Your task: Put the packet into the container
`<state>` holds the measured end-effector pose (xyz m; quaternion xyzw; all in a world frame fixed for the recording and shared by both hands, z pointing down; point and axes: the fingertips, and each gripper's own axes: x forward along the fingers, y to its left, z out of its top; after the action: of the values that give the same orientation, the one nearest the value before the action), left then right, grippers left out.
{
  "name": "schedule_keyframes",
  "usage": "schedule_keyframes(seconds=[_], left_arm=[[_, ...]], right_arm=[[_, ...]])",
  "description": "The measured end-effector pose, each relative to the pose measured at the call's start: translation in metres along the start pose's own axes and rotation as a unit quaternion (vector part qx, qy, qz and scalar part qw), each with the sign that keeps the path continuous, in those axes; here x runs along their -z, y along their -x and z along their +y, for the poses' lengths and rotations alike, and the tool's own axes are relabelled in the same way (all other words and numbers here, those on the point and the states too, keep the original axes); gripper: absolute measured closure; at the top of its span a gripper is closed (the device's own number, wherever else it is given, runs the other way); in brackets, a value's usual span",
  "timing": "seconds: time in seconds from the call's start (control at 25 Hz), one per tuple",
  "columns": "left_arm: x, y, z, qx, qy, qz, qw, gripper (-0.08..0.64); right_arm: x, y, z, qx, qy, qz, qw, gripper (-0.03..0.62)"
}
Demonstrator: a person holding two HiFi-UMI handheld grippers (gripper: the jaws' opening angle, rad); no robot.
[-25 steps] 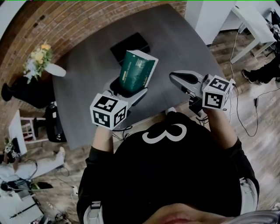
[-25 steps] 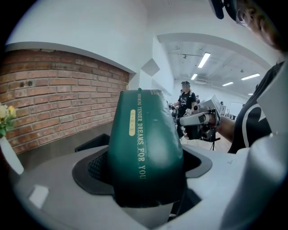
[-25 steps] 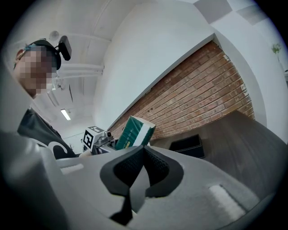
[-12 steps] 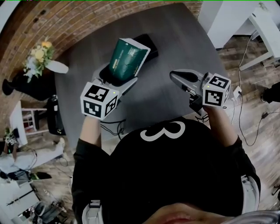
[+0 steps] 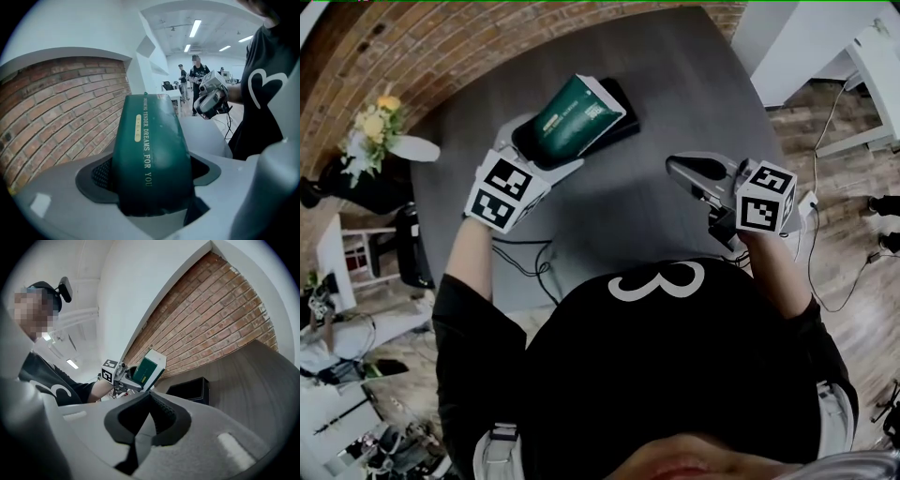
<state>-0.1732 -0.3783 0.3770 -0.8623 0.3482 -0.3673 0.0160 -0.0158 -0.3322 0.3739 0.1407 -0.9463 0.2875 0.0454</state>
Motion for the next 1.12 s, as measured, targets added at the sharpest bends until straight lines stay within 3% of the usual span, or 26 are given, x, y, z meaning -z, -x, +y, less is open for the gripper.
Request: schedule_keyframes(seconds=[0.44, 0.68, 0.92, 1.12], left_arm=[[0.043, -0.076, 0.019, 0.056, -0.061, 0.069, 0.9941, 0.103], [0.057, -0.104, 0.031, 0.079, -0.059, 0.087, 0.9914, 0.103], [0.078, -0.127, 0.029, 0.118, -0.040, 0.104, 0.9868, 0.103], [0.084, -0.136, 0.028, 0.144, -0.035, 0.106, 0.9833, 0.098]], right_arm=[[0.009, 0.000, -0.043, 0.019, -0.030, 0.019, 0.999, 0.589], [0.011, -0.001, -0.065, 0.028, -0.045, 0.024, 0.998, 0.589], [0.026, -0.002, -0.087, 0.023, -0.101, 0.012, 0.995, 0.589], [0.032, -0.003, -0.098, 0.027, -0.115, 0.011, 0.993, 0.589]])
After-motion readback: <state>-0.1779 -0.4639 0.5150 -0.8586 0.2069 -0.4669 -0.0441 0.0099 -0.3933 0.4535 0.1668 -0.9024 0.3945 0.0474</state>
